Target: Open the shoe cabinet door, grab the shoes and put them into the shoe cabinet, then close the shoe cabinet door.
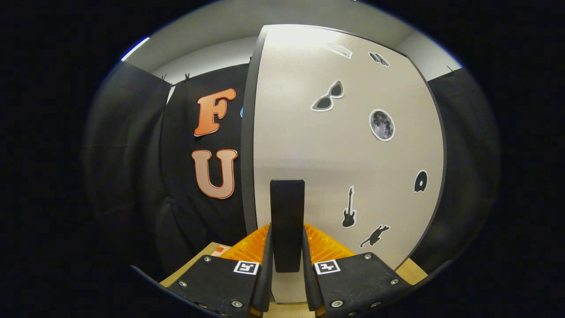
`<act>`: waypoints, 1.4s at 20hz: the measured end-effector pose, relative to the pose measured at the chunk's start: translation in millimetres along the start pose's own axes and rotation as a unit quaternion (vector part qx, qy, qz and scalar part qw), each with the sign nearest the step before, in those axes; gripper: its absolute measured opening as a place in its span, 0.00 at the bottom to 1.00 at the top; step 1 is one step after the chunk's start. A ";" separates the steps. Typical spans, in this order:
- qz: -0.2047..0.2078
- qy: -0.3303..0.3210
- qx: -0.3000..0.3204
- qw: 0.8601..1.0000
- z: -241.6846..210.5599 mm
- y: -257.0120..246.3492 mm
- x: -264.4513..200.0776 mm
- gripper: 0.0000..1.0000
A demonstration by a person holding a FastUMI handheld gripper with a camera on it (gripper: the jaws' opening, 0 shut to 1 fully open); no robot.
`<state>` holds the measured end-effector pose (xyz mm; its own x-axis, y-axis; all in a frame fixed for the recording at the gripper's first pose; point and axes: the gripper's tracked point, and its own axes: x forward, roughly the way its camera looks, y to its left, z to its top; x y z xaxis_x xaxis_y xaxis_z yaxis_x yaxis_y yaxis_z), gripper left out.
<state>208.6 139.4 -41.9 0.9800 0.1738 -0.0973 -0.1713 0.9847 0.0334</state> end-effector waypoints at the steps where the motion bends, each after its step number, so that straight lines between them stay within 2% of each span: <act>1: 0.000 0.001 0.000 1.000 -0.1 -0.5 -2.4 0.31; 18: 0.001 -0.005 0.009 1.000 -2.0 -29.8 -60.8 0.31; 28: -0.023 -0.002 0.010 1.000 -4.2 -59.3 -86.8 0.30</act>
<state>133.3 66.0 -39.6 0.9870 0.1291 -0.0953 -0.1249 0.9909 0.0495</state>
